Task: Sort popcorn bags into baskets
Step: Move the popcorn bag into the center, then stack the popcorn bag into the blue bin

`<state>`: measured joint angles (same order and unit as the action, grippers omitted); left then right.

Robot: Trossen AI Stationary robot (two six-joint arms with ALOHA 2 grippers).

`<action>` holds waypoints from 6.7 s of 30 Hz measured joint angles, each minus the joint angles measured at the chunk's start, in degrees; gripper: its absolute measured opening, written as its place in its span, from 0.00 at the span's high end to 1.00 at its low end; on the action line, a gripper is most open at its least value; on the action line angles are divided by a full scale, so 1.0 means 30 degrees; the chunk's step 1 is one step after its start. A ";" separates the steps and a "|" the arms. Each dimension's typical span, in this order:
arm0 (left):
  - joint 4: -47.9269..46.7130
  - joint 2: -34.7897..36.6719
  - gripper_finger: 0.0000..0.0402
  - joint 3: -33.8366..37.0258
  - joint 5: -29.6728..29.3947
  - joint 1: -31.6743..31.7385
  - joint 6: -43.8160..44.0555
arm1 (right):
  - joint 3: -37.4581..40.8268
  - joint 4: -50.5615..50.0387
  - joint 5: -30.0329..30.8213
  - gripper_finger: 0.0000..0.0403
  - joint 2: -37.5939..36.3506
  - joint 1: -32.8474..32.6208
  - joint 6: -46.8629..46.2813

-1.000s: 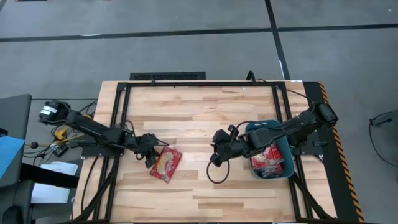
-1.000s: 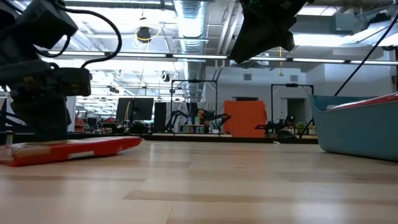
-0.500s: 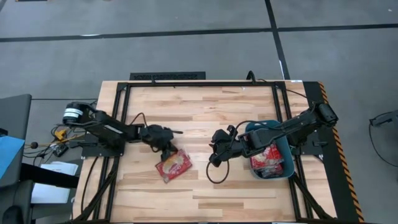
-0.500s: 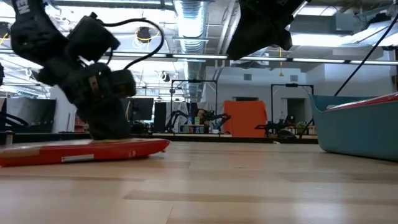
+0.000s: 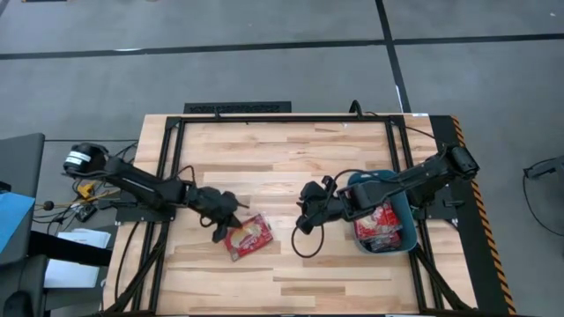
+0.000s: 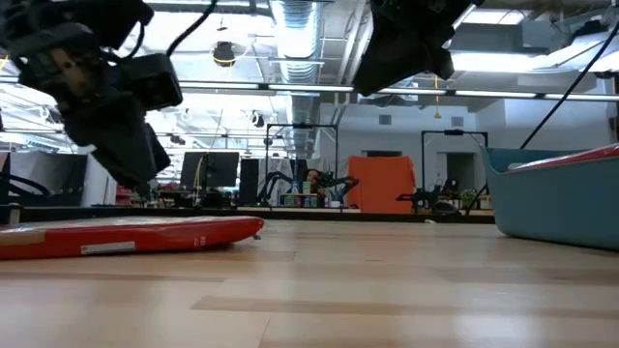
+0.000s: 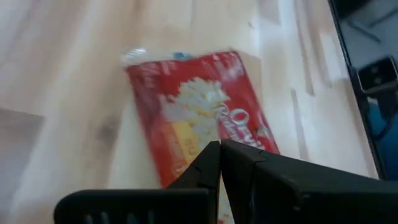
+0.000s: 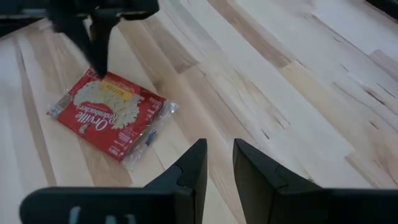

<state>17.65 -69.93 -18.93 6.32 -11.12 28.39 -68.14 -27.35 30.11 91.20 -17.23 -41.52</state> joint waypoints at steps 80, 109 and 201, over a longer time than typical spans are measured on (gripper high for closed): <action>-0.0918 -0.4246 1.00 -0.5627 0.1002 0.3035 -0.1508 | 0.2767 0.2798 0.0496 0.75 0.0015 -0.0335 -0.6171; 0.2871 -0.7679 1.00 -0.3188 -0.0210 0.5970 -0.5339 | 0.2834 0.3736 0.0416 0.46 0.0007 0.0088 -0.8714; 0.5509 -1.0839 1.00 -0.3553 0.0385 0.6035 -0.3317 | 0.1843 0.7719 -0.1519 0.74 0.7690 0.2382 -1.6349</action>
<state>34.18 -102.45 -29.58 7.47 6.98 18.44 -62.61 -4.20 25.55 114.27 -10.09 -90.56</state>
